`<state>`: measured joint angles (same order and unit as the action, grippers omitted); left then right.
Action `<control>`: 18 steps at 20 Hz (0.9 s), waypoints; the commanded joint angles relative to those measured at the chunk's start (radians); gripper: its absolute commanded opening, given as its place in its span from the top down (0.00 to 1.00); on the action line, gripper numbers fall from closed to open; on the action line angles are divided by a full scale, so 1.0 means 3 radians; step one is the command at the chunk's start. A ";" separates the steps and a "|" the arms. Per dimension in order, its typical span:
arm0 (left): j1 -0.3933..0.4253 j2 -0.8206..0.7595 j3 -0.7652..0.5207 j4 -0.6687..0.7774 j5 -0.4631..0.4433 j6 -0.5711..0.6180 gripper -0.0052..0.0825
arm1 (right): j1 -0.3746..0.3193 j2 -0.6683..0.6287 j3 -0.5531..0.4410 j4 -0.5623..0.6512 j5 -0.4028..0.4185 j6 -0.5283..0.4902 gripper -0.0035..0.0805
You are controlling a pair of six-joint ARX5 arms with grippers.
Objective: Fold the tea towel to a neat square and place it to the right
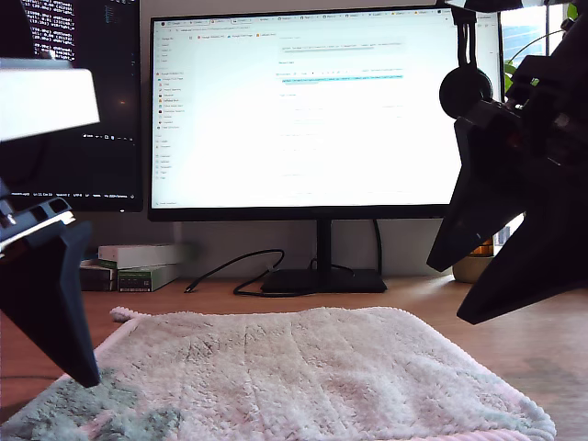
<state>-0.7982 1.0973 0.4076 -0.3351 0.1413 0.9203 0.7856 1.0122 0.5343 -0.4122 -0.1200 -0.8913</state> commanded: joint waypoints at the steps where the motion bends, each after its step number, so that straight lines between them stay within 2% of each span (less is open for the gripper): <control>1: -0.0011 0.0089 -0.0005 0.0051 -0.0015 0.0018 0.30 | 0.0011 -0.0003 -0.0032 0.0018 -0.0003 0.0006 0.43; 6: -0.0022 0.0292 -0.0005 0.0134 -0.0062 0.0100 0.34 | 0.0020 -0.0009 -0.0031 0.0010 -0.0001 0.0006 0.43; 8: -0.0024 0.0290 -0.0005 0.0202 -0.0131 0.0099 0.45 | 0.0025 -0.0011 -0.0032 0.0014 -0.0003 0.0005 0.43; 11: -0.0025 0.0287 -0.0005 0.0197 -0.0150 0.0070 0.71 | 0.0084 -0.0011 -0.0031 0.0032 -0.0006 0.0006 0.43; 13: -0.0065 0.0287 -0.0004 0.0163 -0.0148 0.0070 0.80 | 0.0146 -0.0011 -0.0032 0.0033 -0.0014 0.0008 0.43; 15: -0.0112 0.0273 0.0001 0.0144 -0.0150 0.0070 0.94 | 0.0220 -0.0011 -0.0031 0.0032 -0.0015 0.0062 0.43; 18: -0.0148 0.0217 0.0033 0.0141 -0.0125 0.0064 0.97 | 0.0334 -0.0010 -0.0032 0.0032 -0.0029 0.0103 0.42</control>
<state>-0.8375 1.1671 0.4286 -0.2913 0.0967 0.9428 0.8753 1.0119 0.5343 -0.4091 -0.1238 -0.8646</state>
